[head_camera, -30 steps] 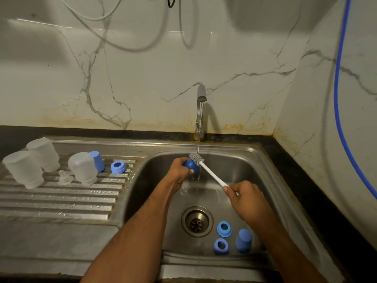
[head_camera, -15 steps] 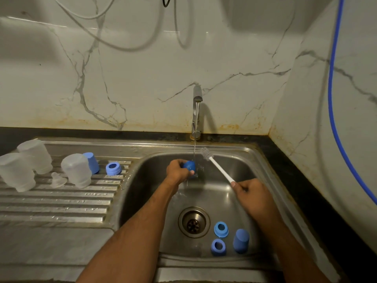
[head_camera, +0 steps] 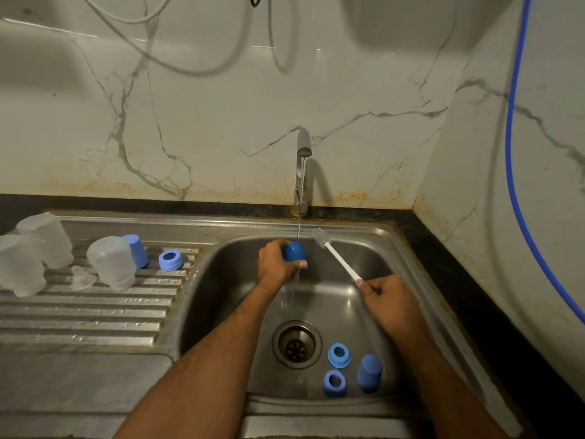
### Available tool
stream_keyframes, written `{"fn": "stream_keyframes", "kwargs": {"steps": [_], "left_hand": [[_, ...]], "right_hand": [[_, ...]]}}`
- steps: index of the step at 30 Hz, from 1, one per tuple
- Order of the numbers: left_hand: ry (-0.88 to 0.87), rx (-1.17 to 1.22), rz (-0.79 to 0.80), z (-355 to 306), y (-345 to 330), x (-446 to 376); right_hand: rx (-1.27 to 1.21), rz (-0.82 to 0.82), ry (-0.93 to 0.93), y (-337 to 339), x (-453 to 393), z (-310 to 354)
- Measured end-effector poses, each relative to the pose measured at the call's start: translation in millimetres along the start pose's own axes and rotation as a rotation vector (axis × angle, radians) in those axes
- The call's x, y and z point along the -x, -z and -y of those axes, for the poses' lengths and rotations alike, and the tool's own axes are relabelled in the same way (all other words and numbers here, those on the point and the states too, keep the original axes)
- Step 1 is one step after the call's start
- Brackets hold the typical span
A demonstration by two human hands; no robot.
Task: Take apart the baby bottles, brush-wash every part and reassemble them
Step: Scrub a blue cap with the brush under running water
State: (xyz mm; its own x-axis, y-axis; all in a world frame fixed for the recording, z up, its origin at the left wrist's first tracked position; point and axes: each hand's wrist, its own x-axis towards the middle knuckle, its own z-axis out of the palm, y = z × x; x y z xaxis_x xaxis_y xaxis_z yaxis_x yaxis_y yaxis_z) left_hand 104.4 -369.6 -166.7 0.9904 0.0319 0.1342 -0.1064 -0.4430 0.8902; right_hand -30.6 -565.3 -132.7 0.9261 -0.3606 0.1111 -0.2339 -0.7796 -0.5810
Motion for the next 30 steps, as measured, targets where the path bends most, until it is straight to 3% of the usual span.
{"fn": "stream_keyframes", "kwargs": {"steps": [14, 19, 25, 30], "left_hand": [[0.24, 0.224, -0.028, 11, 4, -3], [0.232, 0.154, 0.019, 9, 2, -2], [0.082, 0.008, 0.101, 6, 0, 3], [0.067, 0.069, -0.064, 1, 5, 1]], "right_hand": [[-0.044, -0.004, 0.028, -7, -6, -4], [-0.029, -0.022, 0.039, -8, -6, -4], [-0.006, -0.016, 0.044, -5, -4, -2], [-0.007, 0.012, 0.019, -5, -3, 0]]}}
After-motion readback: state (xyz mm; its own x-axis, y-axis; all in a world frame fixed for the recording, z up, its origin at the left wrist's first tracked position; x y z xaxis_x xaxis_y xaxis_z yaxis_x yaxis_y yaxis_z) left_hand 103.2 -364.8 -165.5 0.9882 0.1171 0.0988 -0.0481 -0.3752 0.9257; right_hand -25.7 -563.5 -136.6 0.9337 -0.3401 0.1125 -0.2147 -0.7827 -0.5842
